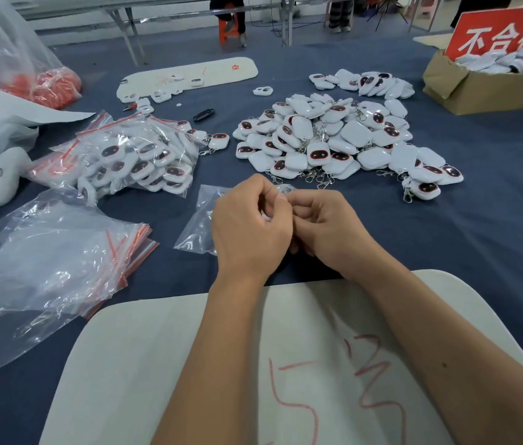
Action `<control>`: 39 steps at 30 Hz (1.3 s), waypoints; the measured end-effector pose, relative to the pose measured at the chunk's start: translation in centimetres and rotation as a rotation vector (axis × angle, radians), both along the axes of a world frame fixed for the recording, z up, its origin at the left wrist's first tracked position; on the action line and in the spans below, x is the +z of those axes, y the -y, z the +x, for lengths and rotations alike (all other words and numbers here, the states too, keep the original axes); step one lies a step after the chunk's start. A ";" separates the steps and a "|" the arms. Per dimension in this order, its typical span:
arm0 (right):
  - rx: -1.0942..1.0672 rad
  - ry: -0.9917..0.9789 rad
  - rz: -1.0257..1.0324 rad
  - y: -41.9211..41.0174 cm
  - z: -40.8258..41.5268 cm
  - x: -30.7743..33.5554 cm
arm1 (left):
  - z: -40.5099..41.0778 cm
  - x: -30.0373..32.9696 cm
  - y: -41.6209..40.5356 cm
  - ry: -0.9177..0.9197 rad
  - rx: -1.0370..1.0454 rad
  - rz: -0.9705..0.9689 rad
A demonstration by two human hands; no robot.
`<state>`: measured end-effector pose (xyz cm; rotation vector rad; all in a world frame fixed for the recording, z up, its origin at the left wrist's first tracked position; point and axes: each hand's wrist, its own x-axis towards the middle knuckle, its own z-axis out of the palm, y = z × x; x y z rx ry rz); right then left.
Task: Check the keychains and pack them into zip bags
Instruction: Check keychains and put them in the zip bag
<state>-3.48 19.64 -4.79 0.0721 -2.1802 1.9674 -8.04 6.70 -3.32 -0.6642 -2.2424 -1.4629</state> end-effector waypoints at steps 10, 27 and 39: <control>0.141 -0.003 -0.077 0.1 0.3 0.2 | 0.0 0.1 -0.1 -0.028 0.041 0.131; -0.696 -0.004 0.966 -1.3 -1.6 0.2 | -0.1 -0.6 -1.3 0.015 -0.033 0.026; -0.563 0.152 1.237 -1.8 -3.2 1.3 | 0.2 -1.2 -1.8 0.151 0.010 -0.238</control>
